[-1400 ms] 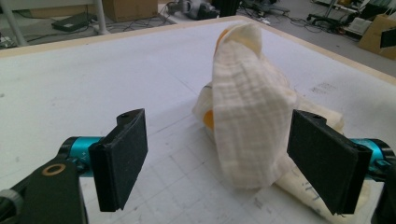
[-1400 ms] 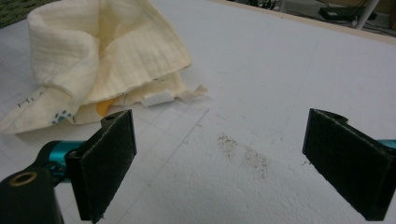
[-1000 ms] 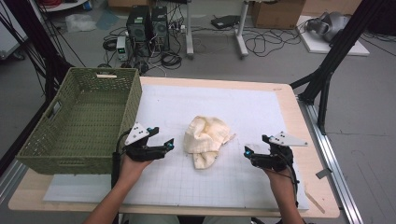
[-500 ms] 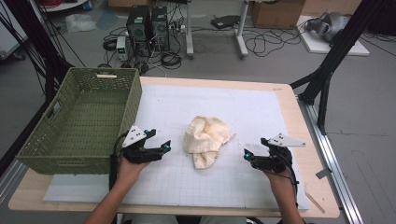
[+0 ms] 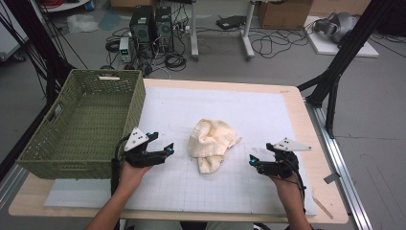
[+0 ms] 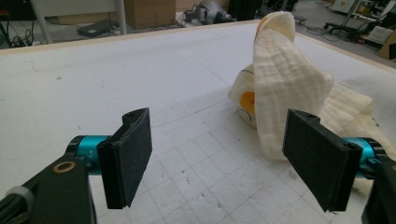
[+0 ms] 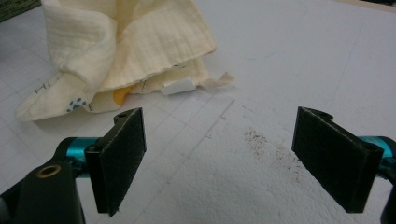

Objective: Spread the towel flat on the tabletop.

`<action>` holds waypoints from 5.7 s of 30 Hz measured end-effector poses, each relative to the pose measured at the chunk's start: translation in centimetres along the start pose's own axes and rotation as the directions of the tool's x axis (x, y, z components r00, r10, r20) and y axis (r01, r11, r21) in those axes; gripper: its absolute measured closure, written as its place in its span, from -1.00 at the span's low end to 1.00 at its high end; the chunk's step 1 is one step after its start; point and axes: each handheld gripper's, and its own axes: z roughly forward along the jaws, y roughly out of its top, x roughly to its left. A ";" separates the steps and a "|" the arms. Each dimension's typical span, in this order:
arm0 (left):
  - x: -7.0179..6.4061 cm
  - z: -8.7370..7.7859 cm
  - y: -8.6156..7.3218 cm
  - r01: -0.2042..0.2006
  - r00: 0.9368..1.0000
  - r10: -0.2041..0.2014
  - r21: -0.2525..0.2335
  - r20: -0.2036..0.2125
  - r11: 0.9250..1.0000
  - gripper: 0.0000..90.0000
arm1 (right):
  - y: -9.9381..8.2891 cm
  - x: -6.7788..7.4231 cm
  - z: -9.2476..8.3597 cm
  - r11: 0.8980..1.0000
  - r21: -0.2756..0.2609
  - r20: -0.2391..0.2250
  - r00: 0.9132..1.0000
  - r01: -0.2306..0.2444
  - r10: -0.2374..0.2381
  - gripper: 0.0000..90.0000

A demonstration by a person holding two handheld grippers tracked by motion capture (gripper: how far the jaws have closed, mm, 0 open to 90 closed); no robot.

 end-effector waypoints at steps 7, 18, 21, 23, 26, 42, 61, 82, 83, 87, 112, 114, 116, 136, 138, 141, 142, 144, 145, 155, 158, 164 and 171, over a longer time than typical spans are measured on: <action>-0.1 0.0 -0.1 -0.005 1.000 0.005 0.010 -0.001 1.000 -0.46 | 0.1 0.1 0.2 1.000 0.005 -0.006 1.000 -0.002 0.002 -0.62; -0.2 -0.2 0.0 -0.002 1.000 0.002 0.009 -0.004 1.000 -0.46 | 1.1 0.7 0.8 1.000 -0.003 -0.030 0.999 0.022 -0.022 -0.55; -0.2 -0.1 -0.1 -0.001 1.000 0.001 0.011 -0.004 1.000 -0.46 | 1.7 1.0 1.3 0.999 0.006 -0.033 0.999 0.037 -0.036 -0.54; -0.2 0.0 -0.1 0.001 1.000 -0.001 0.015 -0.003 1.000 -0.46 | 2.3 1.2 2.0 0.999 0.002 -0.037 0.998 0.042 -0.042 -0.53; -0.2 0.0 0.0 -0.001 1.000 0.001 0.019 -0.003 1.000 -0.45 | 3.5 1.7 2.9 0.999 -0.012 -0.053 0.997 0.050 -0.051 -0.47; -0.2 0.1 -0.1 0.009 1.000 -0.009 0.031 -0.006 0.999 -0.43 | 9.6 4.2 9.9 0.990 0.055 -0.107 0.987 0.126 -0.120 -0.45; -0.1 0.2 -0.2 0.017 1.000 -0.016 0.048 -0.015 0.999 -0.41 | 9.9 4.6 9.9 0.986 0.051 -0.238 0.961 0.156 -0.140 0.97; -0.1 0.4 -0.3 0.020 1.000 -0.020 0.047 -0.013 0.999 -0.39 | 9.6 4.6 9.4 0.994 -0.012 -0.137 0.985 0.107 -0.108 -0.21; -0.2 0.5 -0.3 0.020 1.000 -0.020 0.048 -0.012 0.999 -0.39 | 9.8 4.8 9.6 0.994 -0.015 -0.135 0.984 0.113 -0.114 -0.21; -0.2 0.5 -0.3 0.020 1.000 -0.019 0.047 -0.010 0.999 -0.39 | 10.5 4.9 10.9 0.990 -0.004 -0.075 0.987 0.139 -0.139 -0.24; -0.1 0.2 -0.2 0.028 0.999 -0.028 0.044 -0.017 0.999 -0.38 | 8.9 4.1 5.8 0.976 -0.022 -0.214 0.953 0.215 -0.214 0.85; -0.1 0.3 -0.2 0.028 0.999 -0.027 0.045 -0.017 0.999 -0.38 | 7.7 3.9 4.7 0.974 -0.015 -0.217 0.950 0.226 -0.224 0.85; -0.2 0.3 -0.2 0.028 0.999 -0.027 0.044 -0.016 0.999 -0.38 | 6.6 3.7 3.5 0.976 -0.021 -0.218 0.951 0.218 -0.218 0.85; -0.1 0.4 -0.2 0.030 0.999 -0.029 0.046 -0.023 0.998 -0.38 | 0.0 0.1 -3.0 0.992 0.002 -0.188 0.974 0.127 -0.125 0.58; -0.1 0.4 -0.2 0.031 0.999 -0.029 0.048 -0.024 0.998 -0.38 | 0.3 -0.1 -3.8 0.993 -0.014 -0.173 0.978 0.113 -0.114 0.45; -0.1 0.4 -0.2 0.030 0.999 -0.029 0.047 -0.025 0.998 -0.37 | 1.0 -0.2 -4.5 0.990 0.009 -0.090 0.986 0.143 -0.141 0.37; -0.1 0.4 -0.2 0.031 0.999 -0.030 0.046 -0.024 0.998 -0.37 | 1.2 -0.3 -4.7 0.990 0.003 -0.078 0.987 0.143 -0.142 0.34; -0.1 0.4 -0.2 0.030 0.999 -0.029 0.047 -0.024 0.998 -0.37 | 1.6 -0.6 -5.1 0.991 -0.015 -0.068 0.989 0.129 -0.130 0.31; -0.1 0.4 -0.2 0.030 0.999 -0.029 0.047 -0.024 0.998 -0.37 | 1.8 -0.7 -5.2 0.991 -0.023 -0.060 0.990 0.130 -0.131 0.28; -0.1 0.3 -0.2 0.034 0.999 -0.033 0.045 -0.023 0.998 -0.37 | 2.9 -1.2 -5.4 0.990 0.019 0.215 0.967 0.138 -0.139 0.17; -0.1 0.3 -0.2 0.034 0.999 -0.033 0.044 -0.023 0.998 -0.37 | 2.7 -1.7 -5.2 0.990 0.060 0.298 0.944 0.128 -0.141 0.17; -0.1 0.4 -0.2 0.033 0.999 -0.032 0.046 -0.023 0.998 -0.37 | 1.2 -3.2 -5.3 0.992 0.114 0.378 0.921 0.052 -0.092 0.17; -0.3 0.6 -0.3 0.030 0.999 -0.029 0.047 -0.020 0.998 -0.36 | 1.1 -4.0 -5.5 1.000 0.011 0.304 0.953 -0.012 0.008 0.06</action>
